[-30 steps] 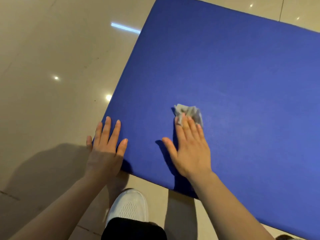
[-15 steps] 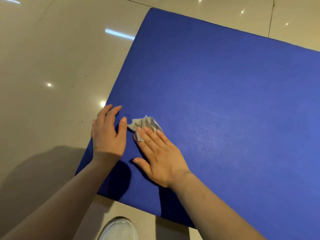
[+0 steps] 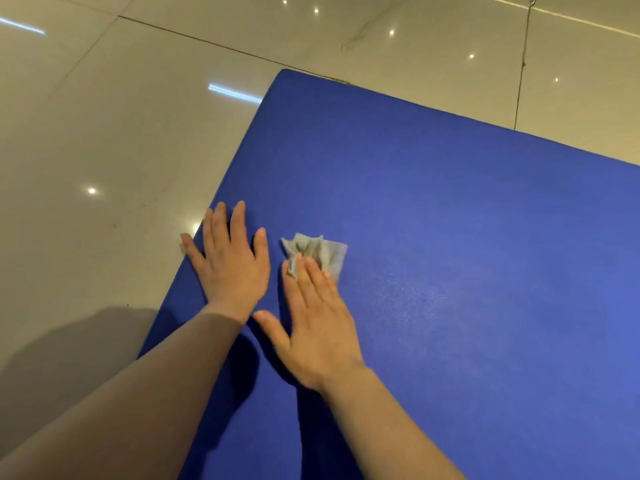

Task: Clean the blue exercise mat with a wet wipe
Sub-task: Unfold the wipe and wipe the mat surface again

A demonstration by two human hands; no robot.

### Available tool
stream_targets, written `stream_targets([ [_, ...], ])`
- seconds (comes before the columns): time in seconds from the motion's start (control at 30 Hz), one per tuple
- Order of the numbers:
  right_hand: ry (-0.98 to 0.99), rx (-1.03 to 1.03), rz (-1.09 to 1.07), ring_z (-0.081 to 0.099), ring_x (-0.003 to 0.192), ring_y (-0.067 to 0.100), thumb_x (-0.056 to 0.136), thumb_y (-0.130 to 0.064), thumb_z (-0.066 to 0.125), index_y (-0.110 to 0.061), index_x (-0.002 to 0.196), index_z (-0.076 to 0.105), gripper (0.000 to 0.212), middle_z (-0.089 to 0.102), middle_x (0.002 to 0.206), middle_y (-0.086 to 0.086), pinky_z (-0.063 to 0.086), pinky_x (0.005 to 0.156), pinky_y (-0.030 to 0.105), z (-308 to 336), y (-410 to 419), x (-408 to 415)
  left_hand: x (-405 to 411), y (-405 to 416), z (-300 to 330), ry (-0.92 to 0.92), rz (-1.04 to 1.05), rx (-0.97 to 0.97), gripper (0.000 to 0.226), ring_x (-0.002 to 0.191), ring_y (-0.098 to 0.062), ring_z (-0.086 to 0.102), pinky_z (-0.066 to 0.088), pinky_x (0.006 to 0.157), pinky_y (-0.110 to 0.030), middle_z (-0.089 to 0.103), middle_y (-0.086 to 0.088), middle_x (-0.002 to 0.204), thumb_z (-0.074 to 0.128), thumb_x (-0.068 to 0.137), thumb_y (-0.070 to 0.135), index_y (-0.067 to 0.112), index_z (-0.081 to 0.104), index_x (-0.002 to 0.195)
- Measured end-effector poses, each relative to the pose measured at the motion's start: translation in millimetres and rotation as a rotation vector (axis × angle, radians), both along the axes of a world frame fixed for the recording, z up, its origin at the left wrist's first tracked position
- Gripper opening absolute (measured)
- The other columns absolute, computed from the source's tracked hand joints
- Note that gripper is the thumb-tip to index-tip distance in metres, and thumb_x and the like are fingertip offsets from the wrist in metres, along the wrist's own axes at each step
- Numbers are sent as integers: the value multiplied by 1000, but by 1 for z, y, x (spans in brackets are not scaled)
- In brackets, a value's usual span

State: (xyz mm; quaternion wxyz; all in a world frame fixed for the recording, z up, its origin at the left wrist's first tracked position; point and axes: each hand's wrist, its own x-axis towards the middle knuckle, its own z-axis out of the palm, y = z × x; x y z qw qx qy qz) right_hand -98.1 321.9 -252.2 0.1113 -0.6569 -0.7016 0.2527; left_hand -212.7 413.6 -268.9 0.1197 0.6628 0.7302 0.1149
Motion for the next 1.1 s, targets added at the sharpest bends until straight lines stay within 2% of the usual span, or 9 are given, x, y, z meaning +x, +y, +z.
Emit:
stream_targets([
  [0.13,-126,150,-118,29,145,20,101,-58,10,-7,147,41,76,40,153,6,17,117,36,-14,22,58,-1,6,-8,95,-18,23,54,148,-26,16,2,119,-51,25,-11,158,38,100,39,18,34,150],
  [0.23,-197,46,-461,13,150,18,96,-59,11,-10,154,25,77,23,161,4,4,122,33,-12,45,130,1,9,-13,124,-7,68,52,145,-31,24,8,118,-52,32,-15,154,42,99,35,14,41,146],
  [0.33,-136,-22,-596,3,151,15,93,-63,11,-11,155,21,82,13,164,2,3,122,34,-7,57,141,1,10,-17,134,10,115,55,142,-33,30,14,116,-54,37,-18,149,36,95,38,12,45,143],
  [0.47,-141,108,-276,4,151,18,94,-66,12,-6,153,25,85,15,162,7,2,121,34,-15,62,69,4,8,-18,127,17,197,55,138,-36,37,22,112,-57,42,-20,145,37,93,38,10,51,138],
  [0.63,-210,184,142,30,145,23,100,-61,8,-5,146,43,80,40,153,9,26,118,38,-15,83,88,1,10,-25,202,-24,369,47,130,-40,47,29,107,-58,49,-23,140,44,95,30,7,55,134],
  [0.8,-356,10,-325,15,149,23,89,-69,10,-8,154,25,90,23,161,7,11,120,34,-10,108,198,2,9,-26,176,-19,355,50,130,-41,46,28,108,-57,48,-24,140,40,95,32,6,56,134],
  [0.9,-303,-78,-575,6,151,21,94,-64,19,-5,154,21,83,13,163,9,5,122,35,-6,123,204,2,9,-26,183,-13,316,54,132,-42,43,27,108,-58,46,-25,141,36,94,34,5,55,135],
  [1.03,-187,98,-399,18,147,30,89,-67,16,3,144,37,92,27,157,20,9,121,40,-17,142,132,7,10,-21,161,23,243,59,134,-41,40,25,108,-61,44,-23,142,34,89,38,7,55,135],
  [1.1,-119,122,-197,10,150,27,87,-66,14,1,150,29,93,20,160,16,0,122,35,-16,145,92,7,11,-20,147,37,206,62,134,-40,39,25,108,-62,44,-22,143,33,87,40,8,55,135],
])
